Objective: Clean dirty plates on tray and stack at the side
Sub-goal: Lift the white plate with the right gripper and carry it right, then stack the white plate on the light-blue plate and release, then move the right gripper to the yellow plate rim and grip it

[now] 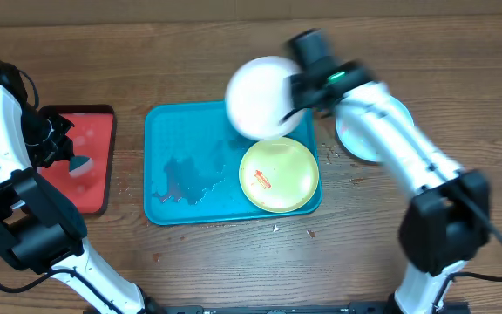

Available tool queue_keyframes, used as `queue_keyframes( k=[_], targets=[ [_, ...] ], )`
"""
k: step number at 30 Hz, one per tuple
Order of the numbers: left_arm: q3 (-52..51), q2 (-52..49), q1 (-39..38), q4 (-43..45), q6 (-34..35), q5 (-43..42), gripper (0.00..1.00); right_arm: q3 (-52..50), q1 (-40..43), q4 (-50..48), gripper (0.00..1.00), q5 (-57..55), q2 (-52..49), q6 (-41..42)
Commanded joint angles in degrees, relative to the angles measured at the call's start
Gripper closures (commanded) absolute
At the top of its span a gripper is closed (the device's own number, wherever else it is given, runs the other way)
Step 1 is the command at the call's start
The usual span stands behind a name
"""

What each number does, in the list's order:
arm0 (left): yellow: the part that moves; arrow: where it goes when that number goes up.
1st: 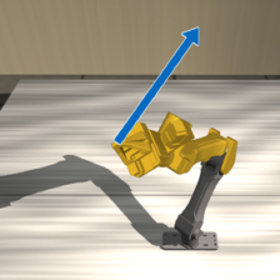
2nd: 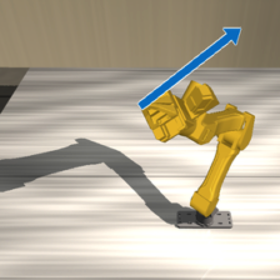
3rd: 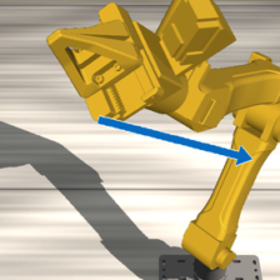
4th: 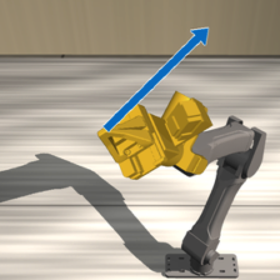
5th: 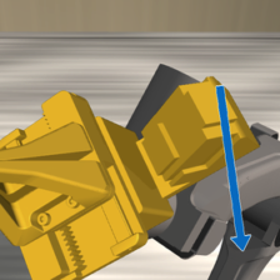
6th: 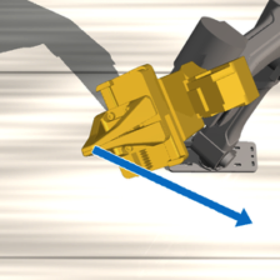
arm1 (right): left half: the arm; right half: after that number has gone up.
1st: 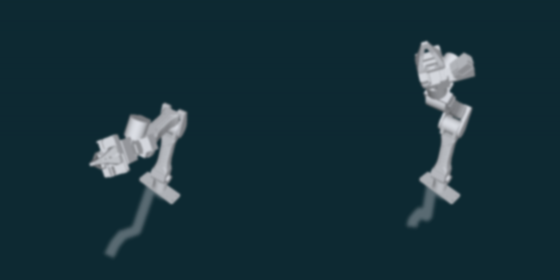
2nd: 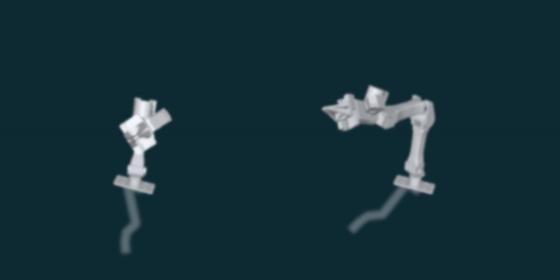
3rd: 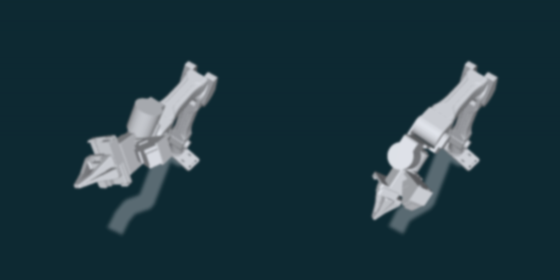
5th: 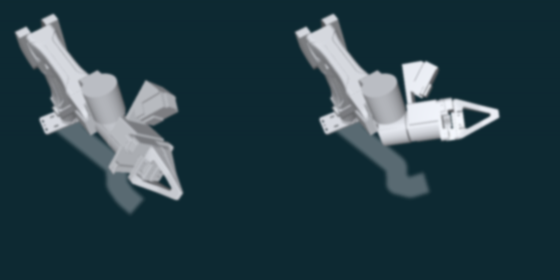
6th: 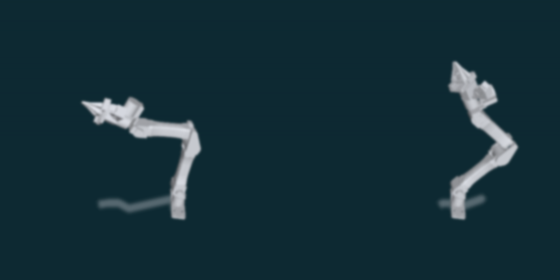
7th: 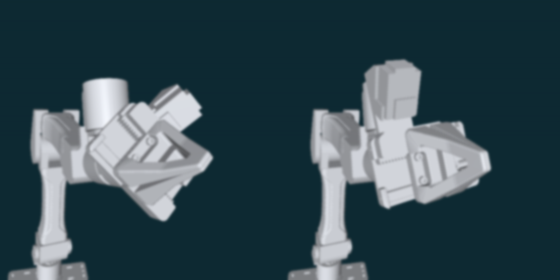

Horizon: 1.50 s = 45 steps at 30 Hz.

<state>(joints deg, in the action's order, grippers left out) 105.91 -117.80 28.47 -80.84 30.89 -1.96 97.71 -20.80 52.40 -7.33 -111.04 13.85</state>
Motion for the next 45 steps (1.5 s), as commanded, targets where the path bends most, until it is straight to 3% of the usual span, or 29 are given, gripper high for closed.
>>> queue_keyframes(
  k=[1, 7, 17, 19, 21, 24, 27, 32, 37, 42, 45],
  targets=[
    [0.2, 1.3, -1.2, 0.5, -2.6, -0.4, 0.96, 0.2, 8.8, 3.9, 0.96, 13.7, 2.9, 4.4],
    [0.2, 1.3, -2.2, 1.2, -2.7, -0.4, 0.96, -0.4, 22.6, 12.0, 0.96, 12.1, 2.4, 4.0],
    [0.2, 1.3, -2.7, 1.6, -4.4, -0.4, 0.96, -6.1, 31.9, 9.0, 0.96, 4.9, 2.4, 8.5],
    [0.2, 1.3, -2.7, 1.7, -4.6, -0.4, 0.96, -7.2, 32.0, 8.0, 0.91, 4.9, 2.3, 8.5],
    [0.2, 1.3, -2.7, 1.7, -4.6, -0.4, 0.96, -8.5, 32.0, 7.2, 0.75, 4.9, 2.2, 8.5],
    [0.2, 1.3, -2.7, 1.8, -4.6, -0.4, 0.96, -9.0, 31.7, 7.3, 0.47, 6.1, 1.4, 8.3],
    [0.2, 1.3, -2.7, 1.8, -4.6, -0.4, 0.96, -9.0, 31.3, 6.5, 0.38, 14.0, 0.1, 2.0],
    [0.2, 1.3, -2.7, 1.8, -4.6, -0.4, 0.96, -9.3, 28.8, 6.2, 0.32, 30.8, -1.0, -11.3],
    [0.2, 1.3, -2.7, 1.8, -4.6, -0.5, 0.96, -9.3, 22.4, 6.2, 0.32, 31.0, -1.0, -17.6],
    [0.2, 1.3, -2.7, 1.8, -4.6, -0.6, 0.96, -9.4, 10.6, 6.1, 0.28, 30.9, -1.3, -30.9],
    [0.2, 1.3, -2.7, 1.8, -4.8, -0.6, 0.96, -9.4, 5.8, 5.4, 0.36, 28.0, -2.2, -33.4]
  ],
)
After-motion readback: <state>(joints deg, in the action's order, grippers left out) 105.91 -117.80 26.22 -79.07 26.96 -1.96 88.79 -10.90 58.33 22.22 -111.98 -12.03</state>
